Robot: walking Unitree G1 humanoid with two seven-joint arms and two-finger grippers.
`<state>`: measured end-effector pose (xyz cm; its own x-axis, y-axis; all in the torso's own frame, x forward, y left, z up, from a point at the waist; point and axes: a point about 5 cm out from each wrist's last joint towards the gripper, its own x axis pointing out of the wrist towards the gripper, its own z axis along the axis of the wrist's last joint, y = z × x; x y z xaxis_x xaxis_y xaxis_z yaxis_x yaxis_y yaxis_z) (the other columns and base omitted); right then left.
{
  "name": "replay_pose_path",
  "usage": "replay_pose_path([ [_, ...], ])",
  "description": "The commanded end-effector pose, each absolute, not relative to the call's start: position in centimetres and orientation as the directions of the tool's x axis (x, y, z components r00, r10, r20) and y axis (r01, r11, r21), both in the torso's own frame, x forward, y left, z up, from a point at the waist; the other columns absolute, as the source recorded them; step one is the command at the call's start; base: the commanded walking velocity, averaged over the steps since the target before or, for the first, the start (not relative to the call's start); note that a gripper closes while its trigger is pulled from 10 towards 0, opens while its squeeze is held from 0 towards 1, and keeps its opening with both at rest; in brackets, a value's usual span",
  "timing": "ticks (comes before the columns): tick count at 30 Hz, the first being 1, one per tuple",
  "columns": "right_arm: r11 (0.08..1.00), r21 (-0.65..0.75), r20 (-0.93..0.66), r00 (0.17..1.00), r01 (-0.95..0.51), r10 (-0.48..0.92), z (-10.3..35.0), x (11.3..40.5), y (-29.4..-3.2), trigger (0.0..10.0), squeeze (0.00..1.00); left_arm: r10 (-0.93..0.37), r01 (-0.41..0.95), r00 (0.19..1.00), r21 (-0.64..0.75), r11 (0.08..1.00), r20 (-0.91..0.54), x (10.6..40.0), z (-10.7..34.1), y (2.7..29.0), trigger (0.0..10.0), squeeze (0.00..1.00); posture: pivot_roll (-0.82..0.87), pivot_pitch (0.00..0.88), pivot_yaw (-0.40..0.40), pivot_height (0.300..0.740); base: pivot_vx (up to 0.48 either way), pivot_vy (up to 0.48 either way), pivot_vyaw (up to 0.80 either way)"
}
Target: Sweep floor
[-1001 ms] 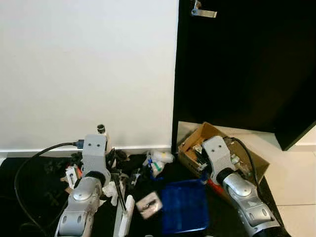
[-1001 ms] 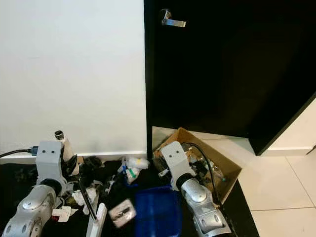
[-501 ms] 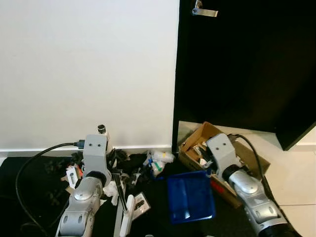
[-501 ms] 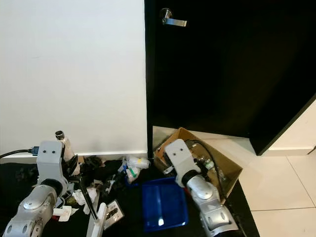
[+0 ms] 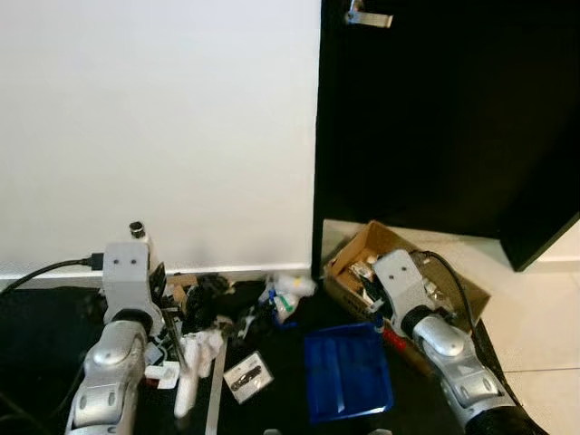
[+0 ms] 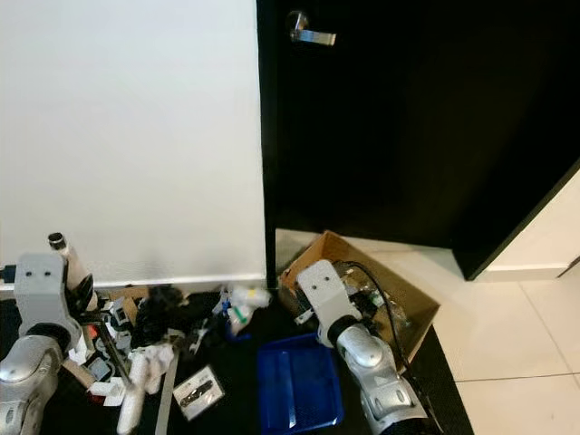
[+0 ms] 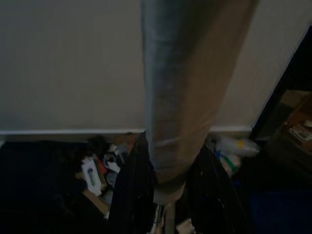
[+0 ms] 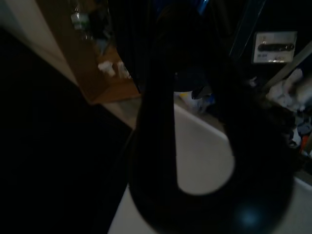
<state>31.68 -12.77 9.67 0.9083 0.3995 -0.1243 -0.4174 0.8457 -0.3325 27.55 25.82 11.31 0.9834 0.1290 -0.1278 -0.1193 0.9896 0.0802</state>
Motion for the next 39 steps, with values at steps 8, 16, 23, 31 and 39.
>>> replay_pose_path([
  [8, 0.868, -0.353, -0.056, 0.934, -0.348, 0.352, 10.4, 32.6, -12.5, 10.0, 0.0, 0.179, -0.163, 0.975, 0.131, 0.978, -0.129, 27.9, 10.2, 27.2, 10.0, 0.0, 0.07, 0.263, 0.008, 0.74, 0.0, 0.0, 0.0],
  [16, 0.926, -0.271, -0.052, 0.965, -0.262, 0.258, 8.7, 32.6, -14.2, 10.0, 0.0, 0.153, -0.14, 0.98, 0.102, 0.985, -0.128, 27.9, 9.2, 26.7, 10.0, 0.0, 0.07, 0.258, 0.008, 0.74, 0.0, 0.0, 0.0],
  [23, 0.96, -0.193, -0.066, 0.979, -0.202, 0.193, 7.7, 32.5, -15.0, 10.0, 0.0, 0.096, -0.091, 0.979, 0.032, 0.995, -0.182, 28.5, 7.1, 24.6, 10.0, 0.0, 0.06, 0.237, 0.013, 0.74, 0.0, 0.0, 0.0],
  [31, 0.964, -0.171, -0.048, 0.979, -0.204, 0.199, 7.5, 32.5, -14.5, 10.0, 0.0, -0.025, -0.004, 0.957, -0.1, 0.995, -0.288, 28.2, 3.9, 21.7, 10.0, 0.0, 0.04, 0.216, 0.021, 0.74, 0.0, 0.0, 0.0],
  [39, 0.896, -0.149, -0.068, 0.908, -0.419, 0.414, 7.1, 31.8, -12.2, 10.0, 0.0, -0.114, 0.077, 0.969, -0.172, 0.982, -0.218, 28.6, 5.3, 19.8, 10.0, 0.0, 0.05, 0.208, 0.019, 0.74, 0.0, 0.0, 0.0],
])
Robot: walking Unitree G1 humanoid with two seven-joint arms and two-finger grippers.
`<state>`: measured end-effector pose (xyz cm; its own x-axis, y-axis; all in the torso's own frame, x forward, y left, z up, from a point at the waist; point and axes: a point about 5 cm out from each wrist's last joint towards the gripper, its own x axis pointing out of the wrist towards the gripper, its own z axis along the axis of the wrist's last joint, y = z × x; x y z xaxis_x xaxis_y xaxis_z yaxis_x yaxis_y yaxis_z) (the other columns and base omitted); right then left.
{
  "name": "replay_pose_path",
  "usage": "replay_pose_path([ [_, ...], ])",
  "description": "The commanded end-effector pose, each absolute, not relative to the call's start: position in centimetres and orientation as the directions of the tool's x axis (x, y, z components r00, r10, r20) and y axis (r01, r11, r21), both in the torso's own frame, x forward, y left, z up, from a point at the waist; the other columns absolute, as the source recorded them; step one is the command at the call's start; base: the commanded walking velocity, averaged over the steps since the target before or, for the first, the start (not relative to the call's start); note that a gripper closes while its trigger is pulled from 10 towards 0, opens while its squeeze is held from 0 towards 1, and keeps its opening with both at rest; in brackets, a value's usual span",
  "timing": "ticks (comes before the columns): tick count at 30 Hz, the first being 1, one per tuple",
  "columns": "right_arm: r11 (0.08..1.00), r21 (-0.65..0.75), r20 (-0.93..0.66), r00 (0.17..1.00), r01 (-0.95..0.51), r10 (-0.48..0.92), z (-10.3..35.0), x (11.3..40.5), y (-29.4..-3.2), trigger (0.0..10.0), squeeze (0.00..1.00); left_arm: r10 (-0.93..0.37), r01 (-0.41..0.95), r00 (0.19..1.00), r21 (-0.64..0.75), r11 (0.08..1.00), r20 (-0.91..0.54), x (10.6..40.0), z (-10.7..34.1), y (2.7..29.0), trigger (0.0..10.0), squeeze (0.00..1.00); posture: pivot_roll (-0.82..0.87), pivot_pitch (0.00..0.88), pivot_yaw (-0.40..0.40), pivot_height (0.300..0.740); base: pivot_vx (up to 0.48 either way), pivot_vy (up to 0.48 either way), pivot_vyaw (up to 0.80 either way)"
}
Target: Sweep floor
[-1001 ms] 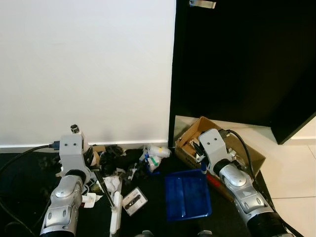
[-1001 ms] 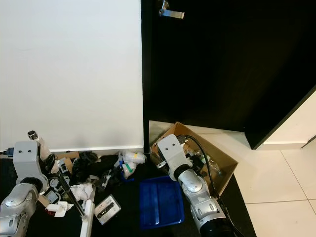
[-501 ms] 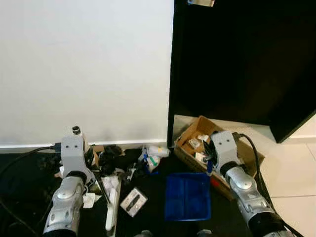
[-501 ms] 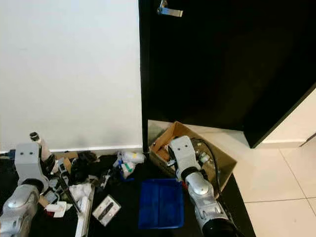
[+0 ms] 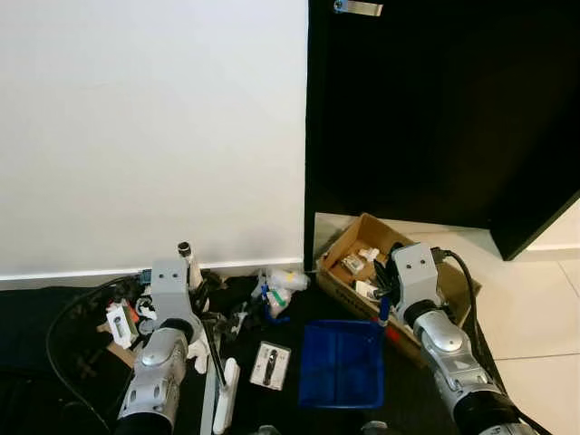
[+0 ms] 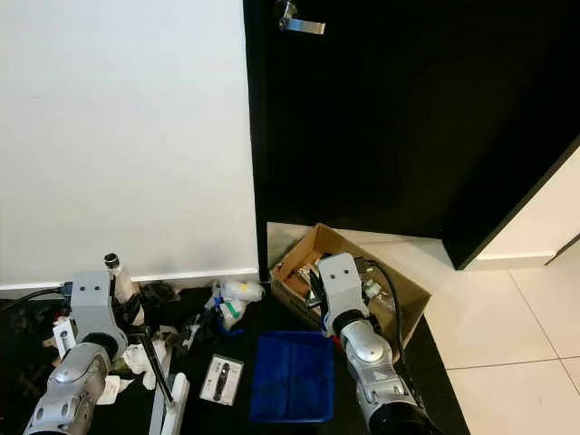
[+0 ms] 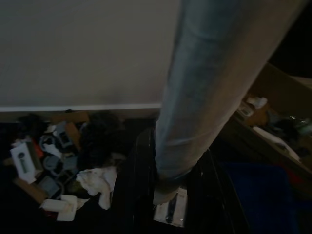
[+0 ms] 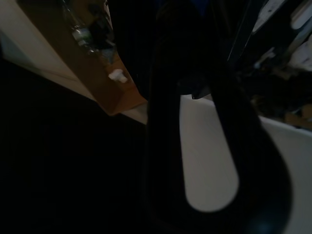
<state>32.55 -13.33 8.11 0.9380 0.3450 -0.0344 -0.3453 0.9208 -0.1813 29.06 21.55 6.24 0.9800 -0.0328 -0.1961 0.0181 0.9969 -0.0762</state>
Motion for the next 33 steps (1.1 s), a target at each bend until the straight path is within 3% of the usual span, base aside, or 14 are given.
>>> replay_pose_path([
  [1, 0.889, -0.152, -0.073, 0.902, -0.431, 0.425, 7.0, 31.8, -12.1, 10.0, 0.0, -0.137, 0.101, 0.969, -0.176, 0.979, -0.204, 28.5, 5.6, 19.5, 10.0, 0.0, 0.05, 0.208, 0.019, 0.74, 0.0, 0.0, 0.0],
  [6, 0.879, -0.166, -0.084, 0.894, -0.448, 0.44, 7.0, 32.0, -11.8, 10.0, 0.0, -0.226, 0.198, 0.964, -0.185, 0.963, -0.144, 28.5, 6.9, 17.7, 10.0, 0.0, 0.06, 0.202, 0.016, 0.74, 0.0, 0.0, 0.0],
  [16, 0.872, -0.165, -0.094, 0.888, -0.46, 0.45, 6.9, 32.1, -11.7, 10.0, 0.0, -0.288, 0.263, 0.953, -0.219, 0.94, -0.095, 28.6, 8.3, 15.6, 10.0, 0.0, 0.07, 0.196, 0.018, 0.74, 0.0, 0.0, 0.0],
  [21, 0.871, -0.161, -0.095, 0.885, -0.465, 0.455, 6.8, 32.0, -11.8, 10.0, 0.0, -0.438, 0.404, 0.894, -0.25, 0.88, -0.095, 27.2, 9.1, 14.1, 10.0, 0.0, 0.07, 0.195, 0.02, 0.74, 0.0, 0.0, 0.0],
  [33, 0.901, -0.163, -0.066, 0.916, -0.402, 0.396, 7.1, 32.2, -13.1, 10.0, 0.0, -0.36, 0.355, 0.932, -0.105, 0.929, -0.031, 25.9, 13.7, 19.3, 10.0, 0.0, 0.08, 0.185, 0.034, 0.74, 0.0, 0.0, 0.0],
])
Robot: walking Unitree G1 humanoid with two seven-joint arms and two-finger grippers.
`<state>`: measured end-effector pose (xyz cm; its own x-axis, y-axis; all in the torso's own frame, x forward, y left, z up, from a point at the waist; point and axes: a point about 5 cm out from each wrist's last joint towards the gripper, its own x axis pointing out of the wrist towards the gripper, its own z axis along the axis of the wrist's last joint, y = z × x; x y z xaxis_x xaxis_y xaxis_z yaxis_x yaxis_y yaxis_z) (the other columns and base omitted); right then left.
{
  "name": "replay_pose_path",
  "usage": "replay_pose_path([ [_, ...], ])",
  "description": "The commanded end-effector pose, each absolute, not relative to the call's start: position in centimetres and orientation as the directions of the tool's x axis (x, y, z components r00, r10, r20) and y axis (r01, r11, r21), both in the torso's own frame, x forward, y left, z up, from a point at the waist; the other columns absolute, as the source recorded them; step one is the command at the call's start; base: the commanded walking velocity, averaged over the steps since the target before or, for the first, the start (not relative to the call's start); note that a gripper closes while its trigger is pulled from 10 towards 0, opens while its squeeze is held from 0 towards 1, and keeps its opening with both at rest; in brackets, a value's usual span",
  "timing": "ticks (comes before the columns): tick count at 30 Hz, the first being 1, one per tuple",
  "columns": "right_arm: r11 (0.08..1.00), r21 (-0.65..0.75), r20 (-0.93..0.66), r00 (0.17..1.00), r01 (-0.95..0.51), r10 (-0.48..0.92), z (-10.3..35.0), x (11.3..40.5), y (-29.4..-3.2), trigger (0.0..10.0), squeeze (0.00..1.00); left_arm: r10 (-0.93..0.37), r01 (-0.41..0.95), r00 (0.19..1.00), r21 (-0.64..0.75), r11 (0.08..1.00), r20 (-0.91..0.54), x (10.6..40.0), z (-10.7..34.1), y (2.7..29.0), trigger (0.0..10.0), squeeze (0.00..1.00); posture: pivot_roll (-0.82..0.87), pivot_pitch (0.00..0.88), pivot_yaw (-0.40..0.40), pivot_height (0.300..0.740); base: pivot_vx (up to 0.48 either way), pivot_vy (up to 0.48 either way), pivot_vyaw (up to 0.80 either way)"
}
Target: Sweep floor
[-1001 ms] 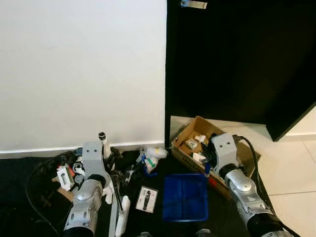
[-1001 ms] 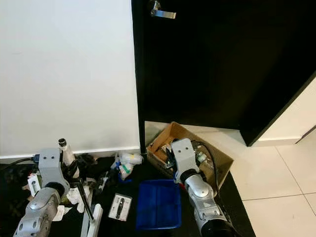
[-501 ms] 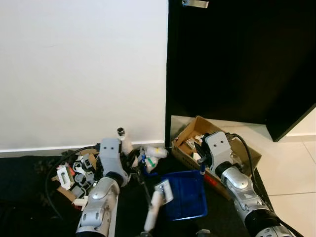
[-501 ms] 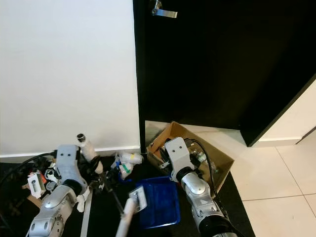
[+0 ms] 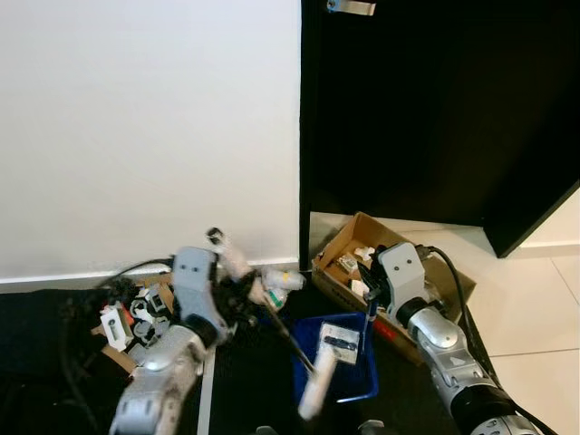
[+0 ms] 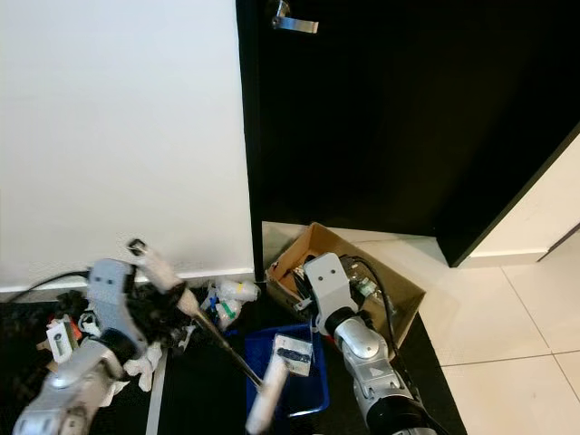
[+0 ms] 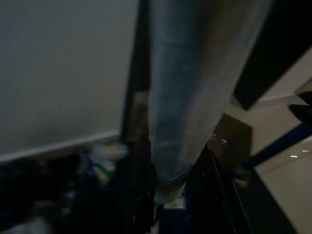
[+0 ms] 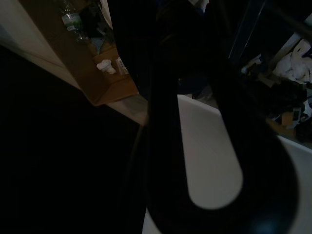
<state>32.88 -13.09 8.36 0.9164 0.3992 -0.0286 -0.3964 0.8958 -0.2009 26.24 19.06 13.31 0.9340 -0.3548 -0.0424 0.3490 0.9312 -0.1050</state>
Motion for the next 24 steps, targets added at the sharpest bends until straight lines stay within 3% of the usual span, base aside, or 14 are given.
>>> replay_pose_path([
  [1, 0.908, -0.154, -0.053, 0.921, -0.39, 0.387, 7.3, 32.3, -13.2, 10.0, 0.0, -0.378, 0.375, 0.926, -0.091, 0.922, -0.013, 25.5, 15.1, 19.9, 10.0, 0.0, 0.09, 0.183, 0.034, 0.74, 0.0, 0.0, 0.0],
  [6, 0.912, -0.136, -0.03, 0.922, -0.386, 0.386, 7.7, 32.4, -13.2, 10.0, 0.0, -0.407, 0.406, 0.914, -0.057, 0.912, 0.005, 24.9, 16.8, 20.3, 10.0, 0.0, 0.09, 0.183, 0.034, 0.74, 0.0, 0.0, 0.0],
  [12, 0.927, -0.086, 0.037, 0.928, -0.366, 0.37, 8.8, 32.2, -13.2, 10.0, 0.0, -0.321, 0.321, 0.947, -0.001, 0.947, 0.001, 25.0, 16.8, 21.0, 10.0, 0.0, 0.1, 0.176, 0.034, 0.74, 0.0, 0.0, 0.0],
  [14, 0.934, -0.04, 0.102, 0.928, -0.355, 0.358, 10.1, 32.0, -13.1, 10.0, 0.0, -0.173, 0.178, 0.981, 0.06, 0.982, -0.083, 25.9, 15.2, 21.8, 10.0, 0.0, 0.09, 0.17, 0.035, 0.74, 0.0, 0.0, 0.0],
  [19, 0.934, -0.022, 0.159, 0.921, -0.357, 0.356, 11.5, 31.5, -13.2, 10.0, 0.0, -0.076, 0.092, 0.988, 0.121, 0.988, -0.131, 26.2, 14.2, 22.5, 10.0, 0.0, 0.07, 0.169, 0.044, 0.74, 0.0, 0.0, 0.0],
  [21, 0.93, -0.053, 0.193, 0.91, -0.363, 0.366, 12.7, 31.0, -13.6, 10.0, 0.0, 0.079, -0.067, 0.993, 0.129, 0.989, -0.086, 26.6, 14.9, 24.3, 10.0, 0.0, 0.07, 0.17, 0.046, 0.74, 0.0, 0.0, 0.0],
  [24, 0.924, -0.087, 0.204, 0.902, -0.372, 0.382, 13.4, 30.3, -14.0, 10.0, 0.0, 0.17, -0.168, 0.985, 0.103, 0.98, -0.01, 26.8, 16.2, 25.6, 10.0, 0.0, 0.07, 0.17, 0.046, 0.74, 0.0, 0.0, 0.0],
])
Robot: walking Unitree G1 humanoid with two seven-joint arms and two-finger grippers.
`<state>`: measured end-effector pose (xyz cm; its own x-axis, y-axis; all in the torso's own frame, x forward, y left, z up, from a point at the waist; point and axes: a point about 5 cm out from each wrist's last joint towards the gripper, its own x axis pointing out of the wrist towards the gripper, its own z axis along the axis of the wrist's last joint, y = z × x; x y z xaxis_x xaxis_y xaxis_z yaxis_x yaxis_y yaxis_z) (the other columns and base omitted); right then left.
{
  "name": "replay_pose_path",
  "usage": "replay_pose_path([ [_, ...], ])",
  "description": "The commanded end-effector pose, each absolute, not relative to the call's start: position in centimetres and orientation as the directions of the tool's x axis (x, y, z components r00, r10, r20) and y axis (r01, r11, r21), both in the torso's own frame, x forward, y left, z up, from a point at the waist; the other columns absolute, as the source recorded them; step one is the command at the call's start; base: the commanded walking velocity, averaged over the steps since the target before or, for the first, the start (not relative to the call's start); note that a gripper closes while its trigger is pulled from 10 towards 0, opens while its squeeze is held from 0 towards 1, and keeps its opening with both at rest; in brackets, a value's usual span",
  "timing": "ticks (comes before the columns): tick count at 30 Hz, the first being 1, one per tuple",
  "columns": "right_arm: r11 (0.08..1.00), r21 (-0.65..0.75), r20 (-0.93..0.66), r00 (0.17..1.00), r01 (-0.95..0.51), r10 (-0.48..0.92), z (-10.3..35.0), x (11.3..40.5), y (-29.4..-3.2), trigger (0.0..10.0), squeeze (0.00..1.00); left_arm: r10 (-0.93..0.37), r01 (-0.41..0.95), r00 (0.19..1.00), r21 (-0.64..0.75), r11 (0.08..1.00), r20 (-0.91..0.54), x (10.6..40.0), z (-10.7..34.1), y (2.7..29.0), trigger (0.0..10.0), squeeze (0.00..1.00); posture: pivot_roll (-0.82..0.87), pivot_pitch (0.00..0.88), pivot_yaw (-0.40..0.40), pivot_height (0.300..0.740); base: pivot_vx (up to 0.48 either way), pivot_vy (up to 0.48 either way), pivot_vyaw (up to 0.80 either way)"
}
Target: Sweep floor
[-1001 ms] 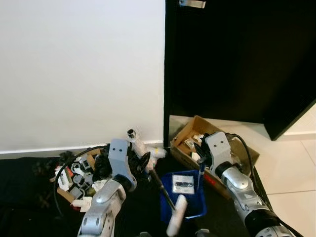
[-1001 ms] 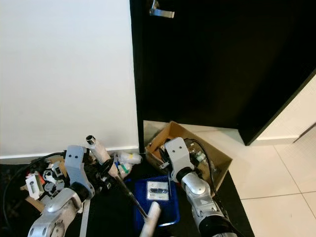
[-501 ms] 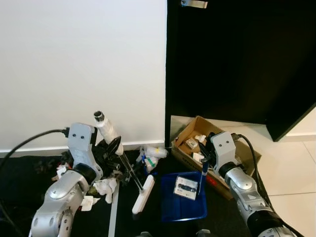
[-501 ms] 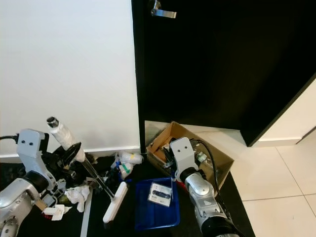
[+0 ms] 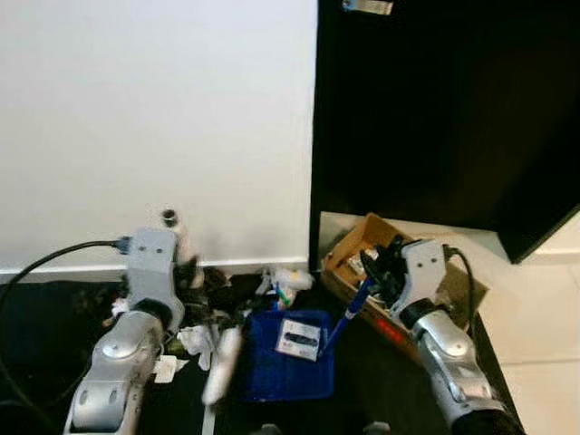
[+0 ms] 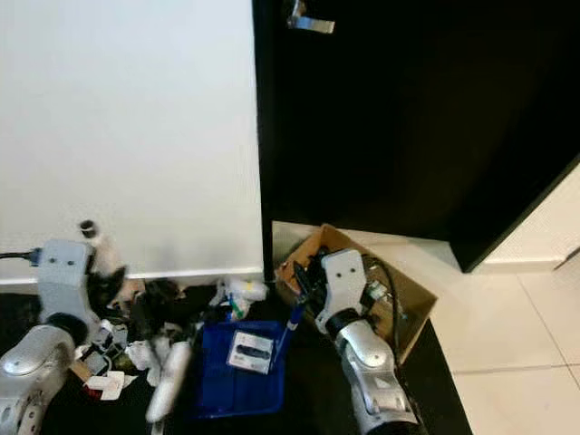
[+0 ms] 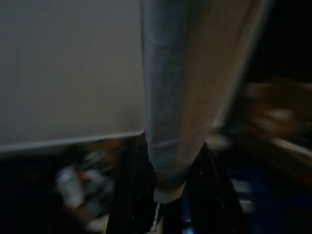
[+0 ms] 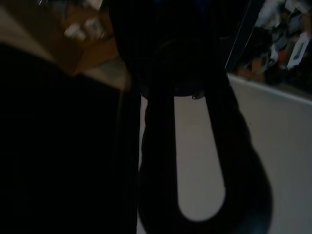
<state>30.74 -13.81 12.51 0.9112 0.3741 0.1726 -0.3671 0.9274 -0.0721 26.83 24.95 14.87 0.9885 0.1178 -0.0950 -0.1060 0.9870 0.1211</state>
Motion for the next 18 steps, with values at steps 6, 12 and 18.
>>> replay_pose_path([
  [6, 0.927, -0.112, 0.199, 0.906, -0.357, 0.373, 14.0, 29.8, -14.8, 10.0, 0.0, 0.212, -0.212, 0.972, -0.012, 0.977, 0.104, 27.3, 19.5, 26.9, 10.0, 0.0, 0.06, 0.171, 0.051, 0.74, 0.0, 0.0, 0.0],
  [12, 0.942, -0.093, 0.257, 0.906, -0.324, 0.337, 17.1, 29.8, -15.7, 10.0, 0.0, 0.241, -0.246, 0.967, 0.055, 0.968, 0.085, 27.8, 19.3, 27.7, 10.0, 0.0, 0.06, 0.164, 0.049, 0.74, 0.0, 0.0, 0.0],
  [18, 0.945, -0.077, 0.31, 0.893, -0.317, 0.325, 20.0, 28.9, -17.4, 10.0, 0.0, 0.223, -0.225, 0.974, 0.043, 0.973, 0.044, 27.7, 18.1, 27.1, 10.0, 0.0, 0.05, 0.164, 0.056, 0.74, 0.0, 0.0, 0.0],
])
